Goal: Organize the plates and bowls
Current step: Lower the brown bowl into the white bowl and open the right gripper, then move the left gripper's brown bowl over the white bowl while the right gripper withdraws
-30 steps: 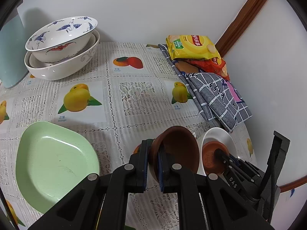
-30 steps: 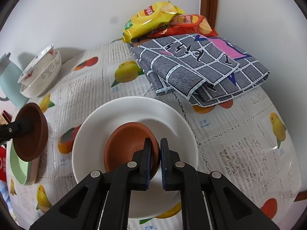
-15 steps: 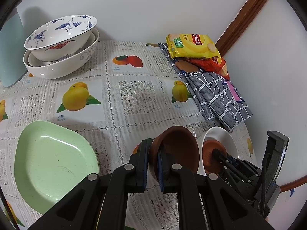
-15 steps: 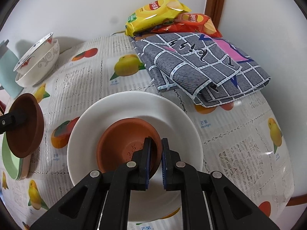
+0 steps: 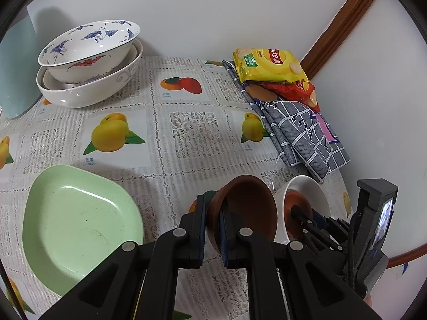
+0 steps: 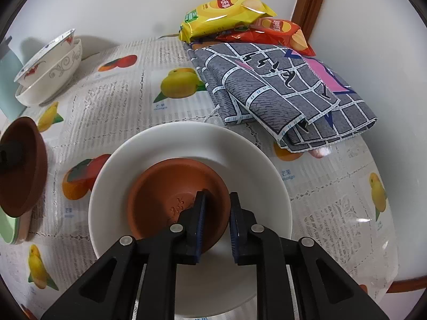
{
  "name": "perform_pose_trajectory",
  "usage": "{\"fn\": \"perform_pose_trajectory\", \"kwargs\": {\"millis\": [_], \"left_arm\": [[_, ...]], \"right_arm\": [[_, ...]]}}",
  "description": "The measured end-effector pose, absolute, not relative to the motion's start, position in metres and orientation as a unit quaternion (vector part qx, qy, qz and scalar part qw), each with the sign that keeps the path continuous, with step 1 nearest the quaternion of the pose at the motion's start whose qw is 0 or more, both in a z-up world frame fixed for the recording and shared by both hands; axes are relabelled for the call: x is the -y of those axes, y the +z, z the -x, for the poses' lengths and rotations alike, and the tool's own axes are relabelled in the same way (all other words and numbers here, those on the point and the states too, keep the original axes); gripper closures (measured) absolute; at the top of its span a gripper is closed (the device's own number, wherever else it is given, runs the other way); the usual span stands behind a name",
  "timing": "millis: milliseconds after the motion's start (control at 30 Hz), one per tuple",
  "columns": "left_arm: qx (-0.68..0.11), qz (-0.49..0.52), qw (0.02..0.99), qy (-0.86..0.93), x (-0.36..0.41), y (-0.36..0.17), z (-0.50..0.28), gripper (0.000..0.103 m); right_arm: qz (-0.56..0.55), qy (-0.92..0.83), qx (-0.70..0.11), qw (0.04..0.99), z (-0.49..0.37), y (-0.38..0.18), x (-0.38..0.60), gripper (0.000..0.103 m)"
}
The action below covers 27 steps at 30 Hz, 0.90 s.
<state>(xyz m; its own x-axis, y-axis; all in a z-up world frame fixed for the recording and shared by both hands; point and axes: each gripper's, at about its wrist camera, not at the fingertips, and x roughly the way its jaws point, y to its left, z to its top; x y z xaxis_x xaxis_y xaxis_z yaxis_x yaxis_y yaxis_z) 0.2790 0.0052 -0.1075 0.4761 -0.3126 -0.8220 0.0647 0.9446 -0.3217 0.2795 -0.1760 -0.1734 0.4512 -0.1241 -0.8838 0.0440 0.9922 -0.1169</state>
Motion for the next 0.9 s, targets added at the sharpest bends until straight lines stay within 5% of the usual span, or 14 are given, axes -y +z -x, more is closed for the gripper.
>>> {"fn": "perform_pose_trajectory", "kwargs": {"millis": [267,467,900], "left_arm": [[-0.497,0.128,0.851,-0.113,-0.011,-0.106,-0.273,0.094],[-0.493,0.131,0.853,-0.112,-0.016,-0.101,-0.268,0.094],[-0.485,0.122,0.857,-0.122,-0.003,-0.087,-0.25,0.094]], "right_arm": [[0.053,-0.05,-0.522,0.85,-0.282,-0.175,0.172,0.077],[0.049,-0.045,-0.503,0.862,-0.276,-0.162,0.173,0.059],[0.005,-0.048,-0.456,0.888,-0.238,-0.117,0.197,0.058]]}}
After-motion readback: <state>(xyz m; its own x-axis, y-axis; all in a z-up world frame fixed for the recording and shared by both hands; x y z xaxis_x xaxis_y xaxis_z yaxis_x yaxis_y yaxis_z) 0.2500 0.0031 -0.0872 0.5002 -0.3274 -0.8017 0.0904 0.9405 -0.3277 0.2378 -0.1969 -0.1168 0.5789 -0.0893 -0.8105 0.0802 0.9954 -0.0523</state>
